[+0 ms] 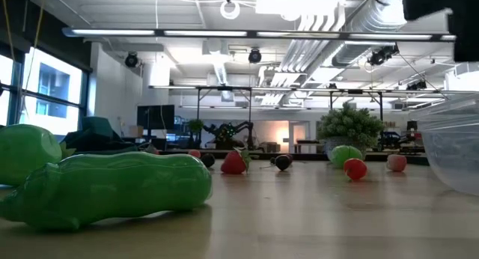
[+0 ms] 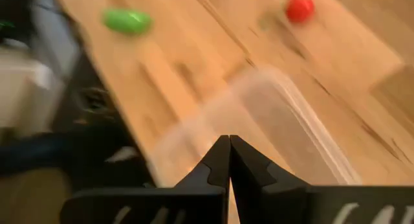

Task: Pick and placing Produce into tupperware
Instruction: Move the container to the center of the table

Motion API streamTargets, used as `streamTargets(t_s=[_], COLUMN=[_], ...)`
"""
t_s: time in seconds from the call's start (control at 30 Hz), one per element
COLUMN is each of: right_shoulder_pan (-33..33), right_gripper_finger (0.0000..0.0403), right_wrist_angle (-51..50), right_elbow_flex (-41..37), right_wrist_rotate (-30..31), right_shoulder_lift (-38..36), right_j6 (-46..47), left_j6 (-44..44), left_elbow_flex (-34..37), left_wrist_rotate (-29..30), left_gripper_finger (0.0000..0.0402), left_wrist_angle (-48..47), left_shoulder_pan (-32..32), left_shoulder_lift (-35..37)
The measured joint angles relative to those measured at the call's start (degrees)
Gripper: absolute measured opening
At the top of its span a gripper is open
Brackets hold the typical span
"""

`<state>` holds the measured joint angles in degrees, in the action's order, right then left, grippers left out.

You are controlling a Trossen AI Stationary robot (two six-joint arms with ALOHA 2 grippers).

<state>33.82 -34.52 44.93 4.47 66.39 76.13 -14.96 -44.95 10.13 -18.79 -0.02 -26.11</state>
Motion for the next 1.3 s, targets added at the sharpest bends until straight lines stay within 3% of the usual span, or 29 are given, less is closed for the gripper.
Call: streamTargets(t_s=[0.23, 0.63, 0.9, 1.3], right_shoulder_pan=[2.38, -2.39, -7.26, -19.85], right_gripper_finger=[0.0, 0.0, 0.0, 0.0], right_wrist_angle=[-7.86, -13.06, -9.7, -1.13], right_elbow_flex=[4.86, 16.82, 18.82, 18.82], right_wrist_rotate=[-1.27, -2.36, -3.03, -4.15], right_shoulder_lift=[11.75, 28.64, 31.95, 31.96], right_j6=[-2.19, -23.98, -32.09, -44.16], left_j6=[0.2, 0.2, 0.22, 0.22], left_elbow_flex=[0.0, 0.0, 0.0, 0.0], left_wrist_rotate=[0.0, 0.0, 0.0, 0.0], left_gripper_finger=[0.0001, 0.0001, 0.0001, 0.0001], left_wrist_angle=[-1.01, -1.17, -1.17, -1.17], left_shoulder_pan=[0.01, -0.01, -0.01, -0.01], left_shoulder_lift=[0.02, 0.02, 0.02, 0.02])
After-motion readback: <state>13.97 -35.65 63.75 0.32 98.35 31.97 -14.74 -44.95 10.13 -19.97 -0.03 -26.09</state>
